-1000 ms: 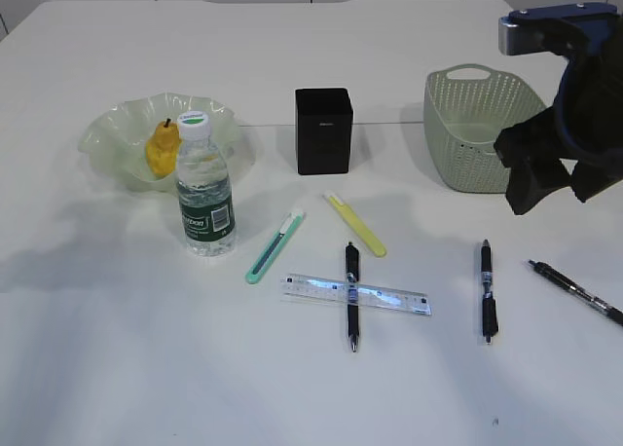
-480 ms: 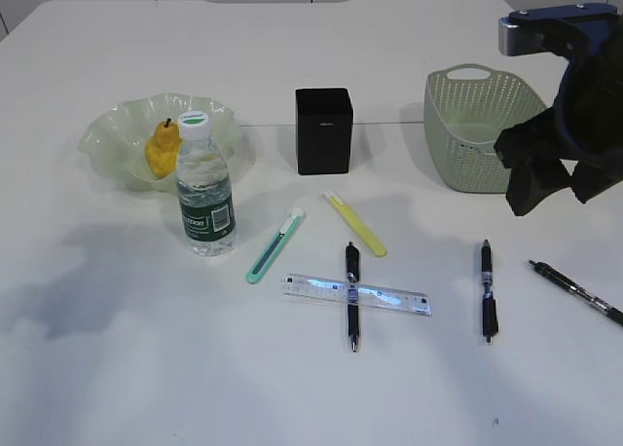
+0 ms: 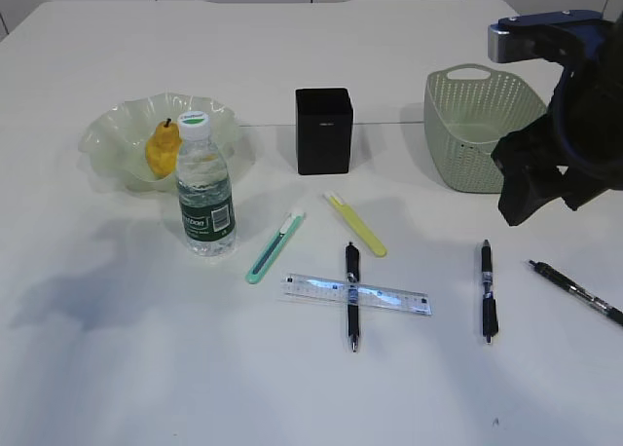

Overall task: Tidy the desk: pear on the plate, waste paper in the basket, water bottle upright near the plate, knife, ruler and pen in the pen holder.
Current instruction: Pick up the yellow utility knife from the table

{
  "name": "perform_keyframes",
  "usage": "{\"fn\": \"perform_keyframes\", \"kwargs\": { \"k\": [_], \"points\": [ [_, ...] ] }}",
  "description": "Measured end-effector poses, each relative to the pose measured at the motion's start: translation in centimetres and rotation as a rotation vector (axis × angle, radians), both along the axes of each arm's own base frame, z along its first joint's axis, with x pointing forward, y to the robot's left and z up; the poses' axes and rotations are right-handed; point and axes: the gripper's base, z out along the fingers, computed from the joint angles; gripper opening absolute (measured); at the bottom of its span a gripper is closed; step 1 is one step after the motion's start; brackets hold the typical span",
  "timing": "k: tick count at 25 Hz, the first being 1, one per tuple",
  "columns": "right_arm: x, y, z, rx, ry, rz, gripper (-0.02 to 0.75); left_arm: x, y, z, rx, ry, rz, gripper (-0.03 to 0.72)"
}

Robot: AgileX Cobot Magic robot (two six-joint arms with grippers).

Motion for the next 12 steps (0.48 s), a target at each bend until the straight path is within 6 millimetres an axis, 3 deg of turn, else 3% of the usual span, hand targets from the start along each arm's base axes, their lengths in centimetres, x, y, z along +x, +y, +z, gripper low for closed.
{"fn": "perform_keyframes", "kwargs": {
  "k": [8, 12],
  "points": [
    [0.2, -0.1, 0.1, -0.011, -0.008, -0.032, 0.494, 0.0, -0.2, 0.0, -0.018, 0.002, 0.009, 0.591],
    [1.9, 0.3, 0.6, 0.0, -0.029, -0.048, 0.494, 0.0, -0.5, 0.0, -0.061, -0.001, 0.029, 0.591]
  ]
}}
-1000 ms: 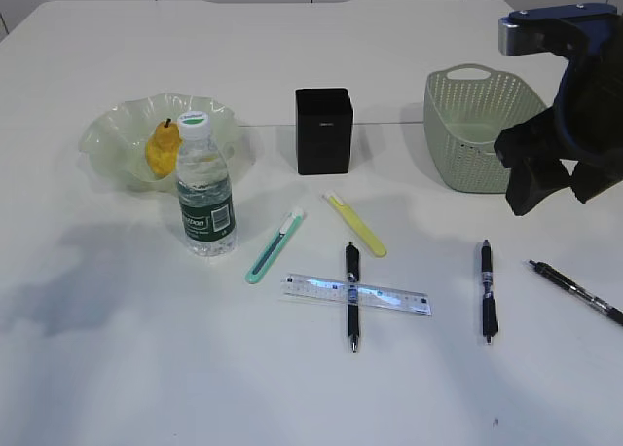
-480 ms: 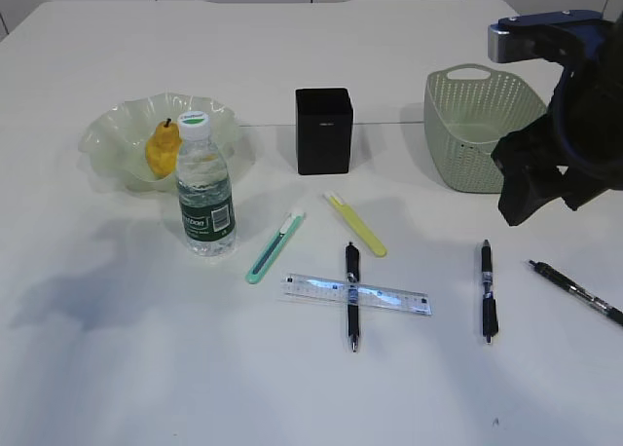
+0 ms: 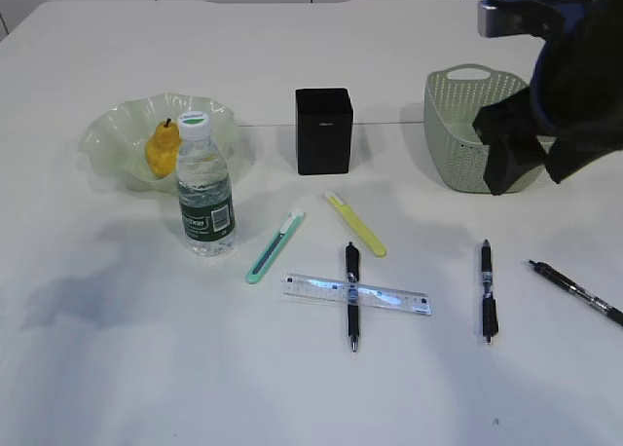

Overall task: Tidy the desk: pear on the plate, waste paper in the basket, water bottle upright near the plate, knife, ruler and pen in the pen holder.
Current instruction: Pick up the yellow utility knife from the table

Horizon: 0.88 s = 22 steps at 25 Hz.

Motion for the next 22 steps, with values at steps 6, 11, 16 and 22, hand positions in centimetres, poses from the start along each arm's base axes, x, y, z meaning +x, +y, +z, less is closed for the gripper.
{"fn": "perform_keyframes", "kwargs": {
  "k": [6, 11, 16, 22],
  "points": [
    [4.5, 1.3, 0.4, 0.003, 0.01, -0.015, 0.494, 0.0, 0.0, 0.1, -0.005, -0.008, 0.003, 0.591],
    [8.7, 3.2, -0.1, 0.034, -0.027, -0.024, 0.494, 0.1, -0.1, 0.1, -0.006, -0.019, 0.003, 0.591],
    [11.8, 7.1, -1.6, 0.052, -0.054, 0.018, 0.494, 0.2, -0.1, 0.1, -0.006, -0.025, 0.003, 0.591],
    [14.5, 10.6, -5.2, 0.051, -0.051, 0.04, 0.494, 0.3, -0.1, 0.1, -0.013, -0.042, 0.007, 0.591]
  ]
}}
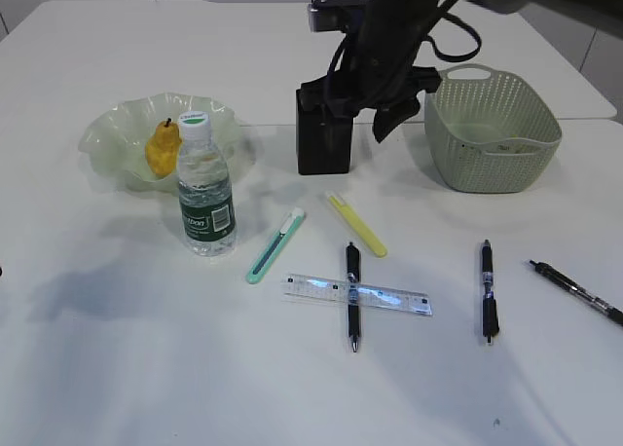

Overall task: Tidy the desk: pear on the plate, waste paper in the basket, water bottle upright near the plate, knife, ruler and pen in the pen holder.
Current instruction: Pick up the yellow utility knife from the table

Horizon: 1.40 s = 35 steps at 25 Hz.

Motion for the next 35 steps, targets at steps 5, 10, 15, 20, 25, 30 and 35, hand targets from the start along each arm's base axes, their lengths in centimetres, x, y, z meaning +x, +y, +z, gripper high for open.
{"fn": "perform_keyframes", "kwargs": {
  "k": [5, 10, 15, 20, 25, 30, 35],
  "points": [
    [1.2, 1.2, -2.5, -0.009, 0.013, 0.012, 0.494, 0.0, -0.1, 0.0, -0.002, -0.002, -0.001, 0.591],
    [1.8, 1.3, -5.0, -0.043, 0.045, 0.01, 0.494, 0.0, -0.1, 0.0, -0.002, -0.002, -0.001, 0.591],
    [2.1, 1.3, -7.0, -0.068, 0.076, 0.01, 0.488, 0.0, -0.1, 0.0, -0.002, -0.002, -0.001, 0.591],
    [2.3, 1.4, -8.8, -0.083, 0.106, 0.011, 0.483, 0.0, -0.1, 0.0, -0.002, -0.002, -0.001, 0.591],
    [2.3, 1.4, -10.0, -0.094, 0.127, 0.012, 0.478, 0.0, -0.1, 0.0, -0.003, -0.002, 0.0, 0.591],
    [2.4, 1.4, -11.0, -0.102, 0.145, 0.012, 0.466, 0.0, -0.1, 0.0, -0.004, -0.002, 0.0, 0.591],
    [2.4, 1.4, -11.1, -0.103, 0.146, 0.011, 0.463, 0.0, -0.1, 0.0, -0.006, -0.002, 0.001, 0.591]
  ]
}}
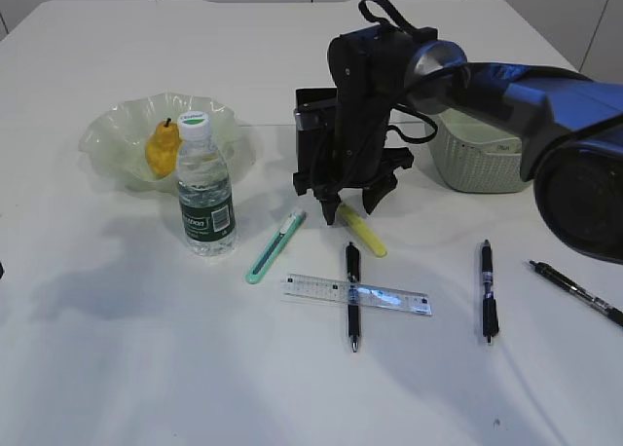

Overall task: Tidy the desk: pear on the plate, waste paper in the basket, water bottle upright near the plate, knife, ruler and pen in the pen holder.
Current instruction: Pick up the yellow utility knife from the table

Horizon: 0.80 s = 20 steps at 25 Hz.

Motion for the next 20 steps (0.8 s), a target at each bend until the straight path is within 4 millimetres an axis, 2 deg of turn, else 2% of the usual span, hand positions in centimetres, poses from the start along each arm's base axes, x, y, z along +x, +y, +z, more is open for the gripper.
{"fn": "perform_keyframes", "kwargs": {
  "k": [6, 11, 16, 20],
  "points": [
    [0.03, 0.0, -0.47, -0.004, 0.006, 0.0, 0.454, 0.0, -0.02, 0.0, -0.002, 0.0, 0.001, 0.591],
    [0.03, 0.0, -0.59, -0.005, 0.008, 0.0, 0.374, 0.0, -0.04, 0.0, -0.005, 0.0, 0.002, 0.591],
    [0.03, 0.0, -0.59, -0.005, 0.008, 0.0, 0.327, 0.0, -0.04, 0.0, -0.005, 0.0, 0.002, 0.591],
    [0.03, 0.0, -0.59, -0.005, 0.008, 0.0, 0.237, 0.0, -0.05, 0.0, -0.006, 0.0, 0.003, 0.591]
  ]
}}
